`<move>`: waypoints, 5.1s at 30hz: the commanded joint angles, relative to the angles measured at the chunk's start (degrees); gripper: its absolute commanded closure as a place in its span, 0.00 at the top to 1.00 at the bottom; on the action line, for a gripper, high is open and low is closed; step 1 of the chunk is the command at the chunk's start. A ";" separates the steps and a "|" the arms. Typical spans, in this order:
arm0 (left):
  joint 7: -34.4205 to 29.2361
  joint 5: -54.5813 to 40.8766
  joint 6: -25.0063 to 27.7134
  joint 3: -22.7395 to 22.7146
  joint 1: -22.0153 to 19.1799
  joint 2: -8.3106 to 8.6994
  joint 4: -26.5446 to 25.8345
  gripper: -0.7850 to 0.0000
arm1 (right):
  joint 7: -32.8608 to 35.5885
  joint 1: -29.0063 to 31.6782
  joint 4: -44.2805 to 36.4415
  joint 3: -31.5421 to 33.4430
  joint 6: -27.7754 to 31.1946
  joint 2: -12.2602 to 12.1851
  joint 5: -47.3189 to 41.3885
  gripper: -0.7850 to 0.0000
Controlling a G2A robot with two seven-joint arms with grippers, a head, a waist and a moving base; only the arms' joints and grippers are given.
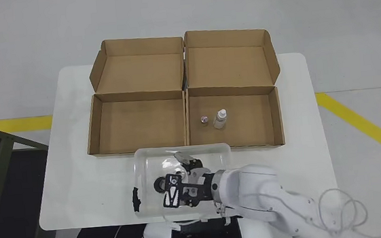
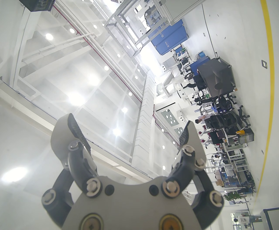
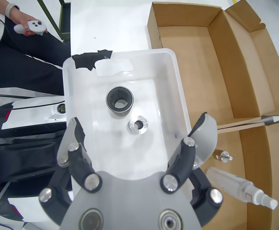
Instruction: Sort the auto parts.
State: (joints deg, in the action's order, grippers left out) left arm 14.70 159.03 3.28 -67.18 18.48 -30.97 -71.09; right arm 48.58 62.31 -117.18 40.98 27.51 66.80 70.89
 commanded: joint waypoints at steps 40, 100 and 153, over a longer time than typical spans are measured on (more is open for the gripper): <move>0.00 0.00 0.00 0.00 0.00 0.00 0.00 1.00 | 1.06 -7.87 19.72 -6.17 -0.46 4.93 -1.70 0.44; 0.00 0.00 0.00 0.00 0.00 0.00 0.00 1.00 | -26.52 11.55 -11.85 30.60 9.08 -1.58 -39.60 0.00; 0.00 0.00 0.00 0.00 0.00 0.00 0.00 1.00 | -9.64 6.69 -4.98 20.64 2.85 -2.34 -21.07 0.00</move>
State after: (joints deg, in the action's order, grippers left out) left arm 14.70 159.03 3.28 -67.18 18.48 -30.97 -71.09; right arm 38.96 69.01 -122.14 61.62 30.32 64.45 49.88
